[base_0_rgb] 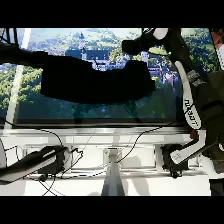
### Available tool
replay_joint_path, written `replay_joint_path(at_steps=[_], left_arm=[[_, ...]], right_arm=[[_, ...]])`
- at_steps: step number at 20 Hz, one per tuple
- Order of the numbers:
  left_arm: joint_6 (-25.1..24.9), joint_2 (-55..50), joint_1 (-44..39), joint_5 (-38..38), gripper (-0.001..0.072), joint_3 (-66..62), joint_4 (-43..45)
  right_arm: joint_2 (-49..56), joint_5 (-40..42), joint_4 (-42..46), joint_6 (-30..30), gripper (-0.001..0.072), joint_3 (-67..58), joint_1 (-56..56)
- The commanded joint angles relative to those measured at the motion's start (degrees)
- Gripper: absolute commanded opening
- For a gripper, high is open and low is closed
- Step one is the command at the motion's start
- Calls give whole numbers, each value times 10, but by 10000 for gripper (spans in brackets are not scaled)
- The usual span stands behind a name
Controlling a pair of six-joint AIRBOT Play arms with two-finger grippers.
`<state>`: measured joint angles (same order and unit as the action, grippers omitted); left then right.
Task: Fold the clothes and pants, and hang the long-sleeved shirts on hangers.
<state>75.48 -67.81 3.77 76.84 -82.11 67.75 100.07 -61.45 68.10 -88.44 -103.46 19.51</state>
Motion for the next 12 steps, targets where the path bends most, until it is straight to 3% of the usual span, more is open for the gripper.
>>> replay_joint_path(at_steps=[1,7,12], left_arm=[[25,29,-33,12,6,-10,40],[28,30,-68,12,8,-10,38],[28,32,-67,1,8,-12,38]], right_arm=[[13,39,-8,0,15,34,49],[81,143,-20,-41,15,42,181],[116,251,-29,-41,14,42,287]])
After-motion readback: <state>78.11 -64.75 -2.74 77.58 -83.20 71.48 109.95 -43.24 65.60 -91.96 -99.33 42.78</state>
